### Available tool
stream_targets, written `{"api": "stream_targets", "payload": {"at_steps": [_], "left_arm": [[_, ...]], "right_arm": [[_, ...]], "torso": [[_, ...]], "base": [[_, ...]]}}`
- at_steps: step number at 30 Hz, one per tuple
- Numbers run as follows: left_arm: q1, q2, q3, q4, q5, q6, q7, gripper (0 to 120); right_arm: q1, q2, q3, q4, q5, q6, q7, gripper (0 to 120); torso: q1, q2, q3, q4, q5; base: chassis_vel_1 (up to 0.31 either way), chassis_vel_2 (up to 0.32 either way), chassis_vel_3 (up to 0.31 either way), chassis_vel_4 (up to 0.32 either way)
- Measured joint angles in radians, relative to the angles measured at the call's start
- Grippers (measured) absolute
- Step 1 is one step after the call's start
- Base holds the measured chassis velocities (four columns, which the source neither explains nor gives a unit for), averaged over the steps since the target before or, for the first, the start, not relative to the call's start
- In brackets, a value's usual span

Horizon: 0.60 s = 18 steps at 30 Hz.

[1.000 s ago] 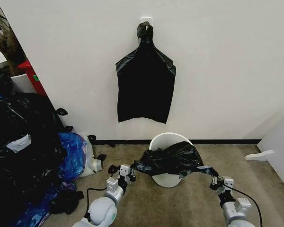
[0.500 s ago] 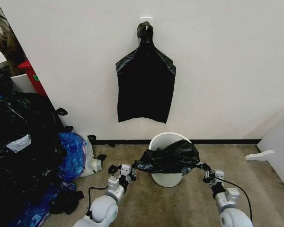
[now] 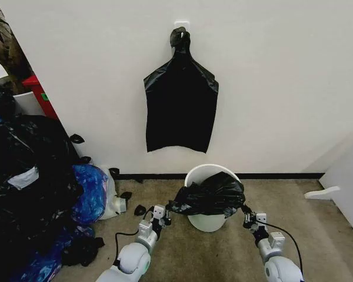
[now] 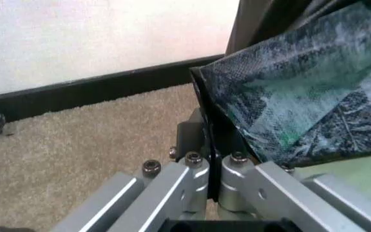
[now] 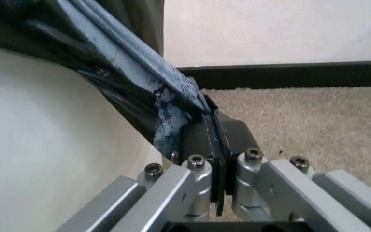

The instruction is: Place the garbage bag over the trash bin.

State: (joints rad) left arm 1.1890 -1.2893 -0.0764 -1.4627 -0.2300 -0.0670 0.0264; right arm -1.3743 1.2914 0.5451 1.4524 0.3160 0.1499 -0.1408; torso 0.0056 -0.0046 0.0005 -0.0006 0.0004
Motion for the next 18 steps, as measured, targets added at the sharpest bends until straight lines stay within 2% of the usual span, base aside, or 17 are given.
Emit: {"api": "stream_targets", "payload": {"at_steps": [2, 3, 5, 11, 12, 13, 18], "left_arm": [[0.017, 0.012, -0.001, -0.029, 0.002, 0.017, 0.005, 0], [0.028, 0.023, -0.004, -0.043, 0.002, 0.023, 0.018, 7], [0.031, 0.026, -0.005, -0.047, 0.002, 0.024, 0.024, 10], [0.106, 0.073, -0.025, -0.137, -0.034, 0.054, 0.155, 33], [0.106, 0.073, -0.025, -0.137, -0.034, 0.054, 0.155, 33], [0.113, 0.078, -0.028, -0.144, -0.037, 0.053, 0.178, 38], [0.141, 0.089, -0.037, -0.167, -0.044, 0.035, 0.253, 57]], "right_arm": [[-0.020, -0.008, 0.003, 0.026, -0.004, 0.008, 0.005, 8], [-0.038, -0.013, 0.004, 0.042, -0.004, 0.015, 0.005, 15], [-0.043, -0.014, 0.004, 0.047, -0.004, 0.016, 0.005, 15], [-0.126, -0.058, 0.018, 0.124, 0.013, 0.031, 0.001, 41], [-0.126, -0.058, 0.018, 0.124, 0.013, 0.031, 0.001, 41], [-0.135, -0.065, 0.021, 0.130, 0.014, 0.033, -0.003, 43], [-0.167, -0.078, 0.033, 0.165, 0.014, 0.047, -0.016, 65]], "torso": [[0.000, 0.000, 0.000, 0.0003, 0.0000], [0.000, 0.000, 0.000, 0.0002, -0.0001], [0.000, 0.000, 0.000, 0.0000, -0.0002], [0.000, 0.000, 0.000, 0.0001, -0.0004], [0.000, 0.000, 0.000, 0.0001, -0.0004], [0.000, 0.000, 0.000, -0.0001, -0.0005], [0.000, 0.000, 0.000, 0.0000, -0.0002]], "base": [[0.000, 0.000, 0.000, 0.000], [0.000, 0.000, 0.000, 0.000], [0.000, 0.000, 0.000, 0.000], [0.000, 0.000, 0.000, 0.000], [0.000, 0.000, 0.000, 0.000], [0.000, 0.000, 0.000, 0.000], [0.000, 0.000, 0.000, 0.000]]}}
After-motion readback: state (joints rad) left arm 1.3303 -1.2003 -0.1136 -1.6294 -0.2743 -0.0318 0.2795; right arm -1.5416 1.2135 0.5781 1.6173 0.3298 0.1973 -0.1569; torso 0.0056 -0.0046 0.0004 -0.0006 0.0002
